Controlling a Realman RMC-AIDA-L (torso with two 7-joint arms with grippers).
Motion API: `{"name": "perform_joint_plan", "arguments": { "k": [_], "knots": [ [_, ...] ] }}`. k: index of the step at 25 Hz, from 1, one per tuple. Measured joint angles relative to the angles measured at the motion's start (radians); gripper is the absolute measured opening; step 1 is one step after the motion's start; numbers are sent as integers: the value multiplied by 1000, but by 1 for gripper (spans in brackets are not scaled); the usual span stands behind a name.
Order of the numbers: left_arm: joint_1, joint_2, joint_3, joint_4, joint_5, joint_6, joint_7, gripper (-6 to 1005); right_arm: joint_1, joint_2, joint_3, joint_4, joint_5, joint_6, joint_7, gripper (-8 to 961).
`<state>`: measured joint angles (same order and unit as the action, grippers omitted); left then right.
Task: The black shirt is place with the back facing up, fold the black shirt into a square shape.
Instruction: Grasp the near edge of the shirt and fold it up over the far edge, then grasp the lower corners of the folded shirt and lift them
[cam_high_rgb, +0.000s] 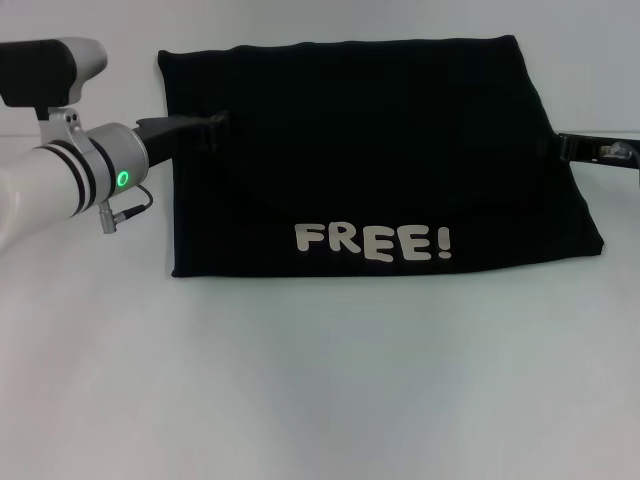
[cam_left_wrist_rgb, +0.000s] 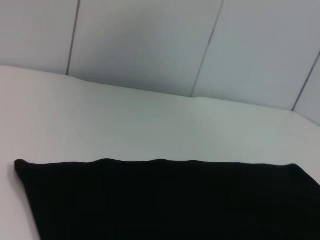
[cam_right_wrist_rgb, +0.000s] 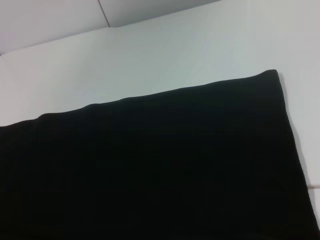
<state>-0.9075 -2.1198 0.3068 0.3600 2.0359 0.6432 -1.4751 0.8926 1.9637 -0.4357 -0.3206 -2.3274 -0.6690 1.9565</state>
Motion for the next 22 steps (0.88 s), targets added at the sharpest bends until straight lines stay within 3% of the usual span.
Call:
{"name": "perform_joint_plan", "arguments": {
  "k": [3,5,11,15,22],
  "knots": [
    [0,-1,18,7,0,0,0,144,-2,0,-12,-9,-3,-2,3,206],
    [0,1,23,14,0,0,-3,359,-6,0,-22,-23,-3,-10,10,294],
    [25,6,24,84,0,81,-33,601,-26,1,-32,-93,-4,-82,26,522],
    [59,2,24,136,-1,147,-58,622,-43,2,-32,-148,-4,-118,53,592],
    [173,8,24,243,-51,445,-95,625,-104,-2,-23,-296,24,-343,94,610]
  ]
}}
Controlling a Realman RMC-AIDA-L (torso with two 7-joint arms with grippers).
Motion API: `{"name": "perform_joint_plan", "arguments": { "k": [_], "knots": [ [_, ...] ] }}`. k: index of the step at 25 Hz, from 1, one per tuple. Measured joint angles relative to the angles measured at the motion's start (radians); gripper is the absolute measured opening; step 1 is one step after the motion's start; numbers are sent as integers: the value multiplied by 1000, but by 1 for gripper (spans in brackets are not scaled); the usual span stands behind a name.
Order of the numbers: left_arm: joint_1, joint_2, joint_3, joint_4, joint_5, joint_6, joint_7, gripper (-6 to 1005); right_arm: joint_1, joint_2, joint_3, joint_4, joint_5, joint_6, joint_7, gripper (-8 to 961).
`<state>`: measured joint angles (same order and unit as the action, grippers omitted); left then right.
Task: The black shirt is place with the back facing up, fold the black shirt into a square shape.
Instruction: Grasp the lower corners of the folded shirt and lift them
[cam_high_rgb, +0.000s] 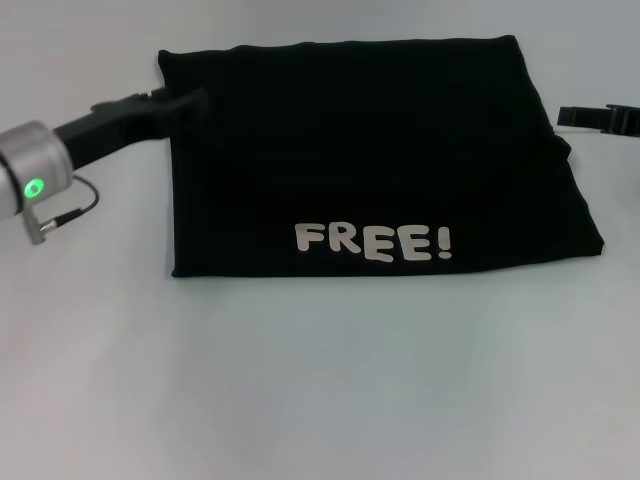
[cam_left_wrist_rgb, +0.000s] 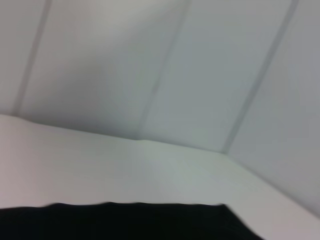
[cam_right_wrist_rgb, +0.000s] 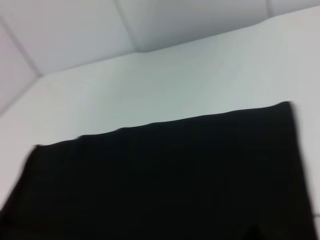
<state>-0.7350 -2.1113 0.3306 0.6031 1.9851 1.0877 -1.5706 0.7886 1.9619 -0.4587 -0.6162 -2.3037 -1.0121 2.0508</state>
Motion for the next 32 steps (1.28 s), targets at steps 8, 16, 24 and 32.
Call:
{"name": "perform_joint_plan", "arguments": {
  "k": [8,16,24,32],
  "knots": [
    [149,-8,10,112,42,247,-5,623,-118,-18,-1,-27,182,-268,-4,610],
    [188,-25,40,135,180,222,0,729,-156,1,2,-16,220,-284,6,610],
    [166,-35,162,90,242,40,-84,816,-157,0,3,-16,221,-275,52,609],
    [157,-36,170,41,244,-32,-82,817,-153,-3,1,-16,220,-272,61,609]
  ]
}}
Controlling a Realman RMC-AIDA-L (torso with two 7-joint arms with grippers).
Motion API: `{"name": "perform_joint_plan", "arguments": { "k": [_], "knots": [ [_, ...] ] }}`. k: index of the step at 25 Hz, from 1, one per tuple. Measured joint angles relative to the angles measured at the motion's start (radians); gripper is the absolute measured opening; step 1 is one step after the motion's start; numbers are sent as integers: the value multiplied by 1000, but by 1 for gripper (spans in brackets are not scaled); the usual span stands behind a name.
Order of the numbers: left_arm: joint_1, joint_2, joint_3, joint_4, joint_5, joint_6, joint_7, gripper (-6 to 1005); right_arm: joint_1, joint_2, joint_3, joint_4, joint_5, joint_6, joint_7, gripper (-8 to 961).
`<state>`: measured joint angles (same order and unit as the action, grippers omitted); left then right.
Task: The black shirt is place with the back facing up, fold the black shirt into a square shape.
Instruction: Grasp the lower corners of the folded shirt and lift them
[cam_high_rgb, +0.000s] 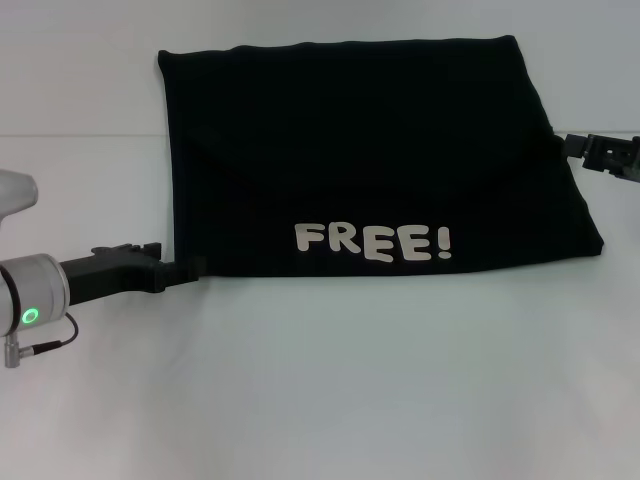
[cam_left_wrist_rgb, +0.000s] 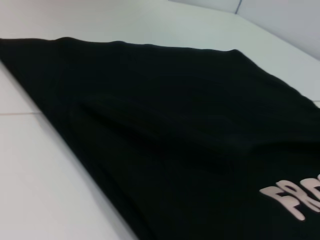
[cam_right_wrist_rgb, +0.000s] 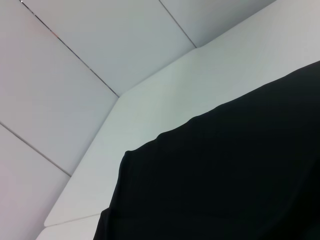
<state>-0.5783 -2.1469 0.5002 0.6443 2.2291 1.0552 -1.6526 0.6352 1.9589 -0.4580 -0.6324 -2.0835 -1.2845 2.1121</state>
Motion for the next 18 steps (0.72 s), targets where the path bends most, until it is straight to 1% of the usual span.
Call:
{"name": "perform_joint_plan", "arguments": {
  "k": [8,13,18],
  "knots": [
    [-1,-4,44,-18,1,-11,-1,816,-1,0,-5,-1,-4,10,-7,609],
    [-2,-9,71,-14,1,-7,-2,796,-4,0,-2,-1,-4,11,-7,610],
    [-7,-10,90,-9,1,-10,2,776,-6,1,1,-1,-4,11,-9,610]
  ]
}}
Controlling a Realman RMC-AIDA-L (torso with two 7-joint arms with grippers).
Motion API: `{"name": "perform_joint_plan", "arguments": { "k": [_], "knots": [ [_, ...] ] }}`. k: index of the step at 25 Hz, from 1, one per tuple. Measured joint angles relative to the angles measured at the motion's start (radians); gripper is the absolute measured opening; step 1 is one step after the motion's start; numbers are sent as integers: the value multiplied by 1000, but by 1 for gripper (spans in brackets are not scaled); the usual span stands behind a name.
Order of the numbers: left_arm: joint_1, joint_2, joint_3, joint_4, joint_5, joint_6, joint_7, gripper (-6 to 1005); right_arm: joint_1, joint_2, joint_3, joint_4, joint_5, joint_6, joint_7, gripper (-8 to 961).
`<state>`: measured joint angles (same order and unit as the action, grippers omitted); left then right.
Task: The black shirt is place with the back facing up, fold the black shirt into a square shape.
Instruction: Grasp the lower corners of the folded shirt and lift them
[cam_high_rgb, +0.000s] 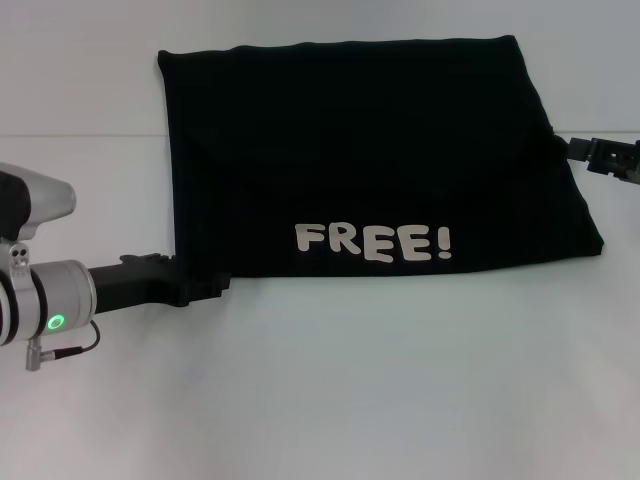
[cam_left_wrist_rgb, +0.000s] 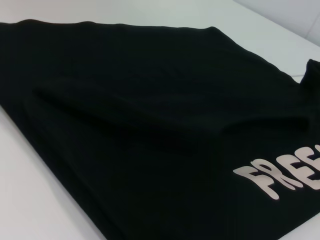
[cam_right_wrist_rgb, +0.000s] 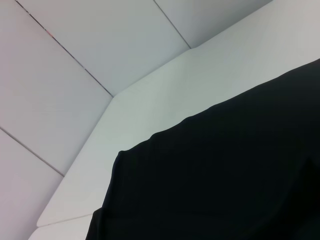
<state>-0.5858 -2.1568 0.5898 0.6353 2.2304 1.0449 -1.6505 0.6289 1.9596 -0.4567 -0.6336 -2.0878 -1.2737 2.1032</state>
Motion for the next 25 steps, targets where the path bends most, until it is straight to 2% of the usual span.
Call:
{"name": "perform_joint_plan", "arguments": {
  "k": [4,15,20,23,25],
  "knots": [
    [-2,3,10,3,0,-18,-4,760,0,1,1,0,0,0,0,611],
    [-16,8,11,18,59,-50,-43,527,-2,0,1,0,2,-1,3,610],
    [-20,8,10,28,64,-52,-46,316,-2,-2,1,0,4,0,5,611],
    [-22,8,10,28,65,-54,-47,60,-2,-3,1,0,4,3,6,610],
    [-24,10,10,29,66,-54,-50,36,-2,-4,1,0,4,6,7,610]
  ]
}}
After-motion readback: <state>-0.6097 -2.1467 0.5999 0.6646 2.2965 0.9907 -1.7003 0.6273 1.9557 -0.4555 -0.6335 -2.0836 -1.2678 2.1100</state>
